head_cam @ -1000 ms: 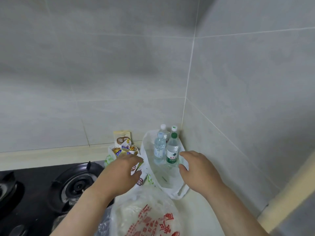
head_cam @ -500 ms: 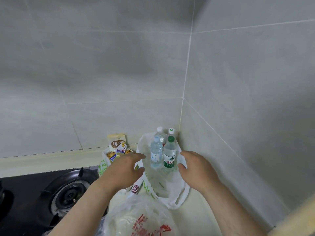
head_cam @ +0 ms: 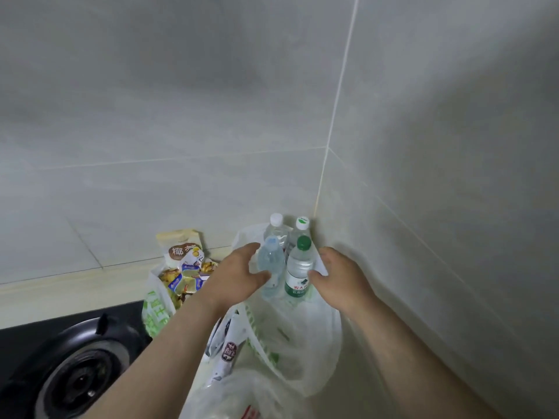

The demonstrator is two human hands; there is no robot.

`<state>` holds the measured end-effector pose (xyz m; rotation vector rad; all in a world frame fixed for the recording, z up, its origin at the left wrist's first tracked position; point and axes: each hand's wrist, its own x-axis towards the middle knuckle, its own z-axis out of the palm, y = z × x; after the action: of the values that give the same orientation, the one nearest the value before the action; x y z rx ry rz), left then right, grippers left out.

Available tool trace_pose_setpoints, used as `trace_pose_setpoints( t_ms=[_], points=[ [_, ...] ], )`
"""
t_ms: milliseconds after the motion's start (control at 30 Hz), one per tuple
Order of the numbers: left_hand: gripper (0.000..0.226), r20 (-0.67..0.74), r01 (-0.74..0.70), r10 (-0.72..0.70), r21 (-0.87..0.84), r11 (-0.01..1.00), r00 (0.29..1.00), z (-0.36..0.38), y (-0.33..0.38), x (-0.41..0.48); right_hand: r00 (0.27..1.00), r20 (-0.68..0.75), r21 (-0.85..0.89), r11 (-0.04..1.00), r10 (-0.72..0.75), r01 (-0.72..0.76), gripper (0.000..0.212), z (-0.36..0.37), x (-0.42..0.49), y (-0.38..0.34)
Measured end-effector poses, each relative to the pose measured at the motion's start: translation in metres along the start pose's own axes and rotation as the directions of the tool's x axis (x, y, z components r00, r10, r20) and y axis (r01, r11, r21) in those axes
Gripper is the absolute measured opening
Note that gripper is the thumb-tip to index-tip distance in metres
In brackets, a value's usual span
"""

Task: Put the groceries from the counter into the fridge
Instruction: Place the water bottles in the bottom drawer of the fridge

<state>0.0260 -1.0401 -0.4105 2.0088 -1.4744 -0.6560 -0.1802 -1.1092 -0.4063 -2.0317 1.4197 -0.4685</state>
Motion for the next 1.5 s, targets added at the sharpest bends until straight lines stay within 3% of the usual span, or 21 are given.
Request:
trace_pose_setpoints(
  t_ms=[100, 300, 400, 600, 767, 1067, 1500],
  points=[
    [0.070, 0.026, 0.015, -0.015, -0.029, 0.999, 1.000, 0.007, -0.007, 0.025, 1.000, -0.013, 0.025, 1.000, 0.001, -0.001, 0.023, 0.005, 0.026, 0.001],
    [0.051, 0.055, -0.009, 0.013, -0.073, 0.997, 0.998, 0.025, -0.021, 0.058, 0.999, -0.011, 0.113, 0.993, 0.033, -0.031, 0.026, 0.021, 0.058, 0.003],
    [0.055, 0.074, -0.008, 0.016, -0.098, 0.995, 0.997, 0.033, -0.028, 0.073, 0.999, -0.008, 0.154, 0.987, 0.051, -0.049, 0.036, 0.026, 0.065, 0.007],
    [0.061, 0.065, -0.030, 0.036, -0.092, 0.995, 0.997, 0.046, -0.038, 0.090, 0.993, 0.022, 0.224, 0.968, 0.113, -0.115, 0.028, 0.042, 0.078, 0.017],
    [0.073, 0.044, -0.039, 0.043, -0.104, 0.994, 0.998, 0.060, -0.045, 0.098, 0.992, 0.062, 0.238, 0.963, 0.114, -0.125, 0.048, 0.050, 0.081, 0.021],
    [0.065, -0.033, -0.040, 0.034, -0.204, 0.978, 0.999, 0.064, -0.043, 0.091, 0.993, 0.069, 0.328, 0.937, 0.100, -0.118, 0.041, 0.047, 0.075, 0.019],
    [0.067, -0.067, -0.088, 0.067, -0.400, 0.912, 0.995, 0.025, -0.021, 0.048, 0.987, -0.140, 0.455, 0.890, 0.080, -0.008, 0.040, 0.015, 0.027, 0.009]
  ],
)
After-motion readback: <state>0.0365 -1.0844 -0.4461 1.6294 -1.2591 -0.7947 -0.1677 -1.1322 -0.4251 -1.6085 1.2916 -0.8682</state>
